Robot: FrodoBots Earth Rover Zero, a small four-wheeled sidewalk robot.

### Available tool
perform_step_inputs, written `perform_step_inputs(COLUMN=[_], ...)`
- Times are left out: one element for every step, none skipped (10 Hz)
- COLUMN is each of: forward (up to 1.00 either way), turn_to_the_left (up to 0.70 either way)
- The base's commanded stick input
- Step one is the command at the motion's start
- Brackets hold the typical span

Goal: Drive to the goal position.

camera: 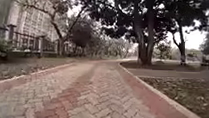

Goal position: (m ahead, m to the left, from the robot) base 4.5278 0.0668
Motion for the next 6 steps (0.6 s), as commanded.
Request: perform_step_inputs(forward=[0.7, 0.7, 0.7, 0.7, 0.7, 0.7], turn_to_the_left=[-0.02, -0.02, -0.01, 0.0, -0.01, 0.0])
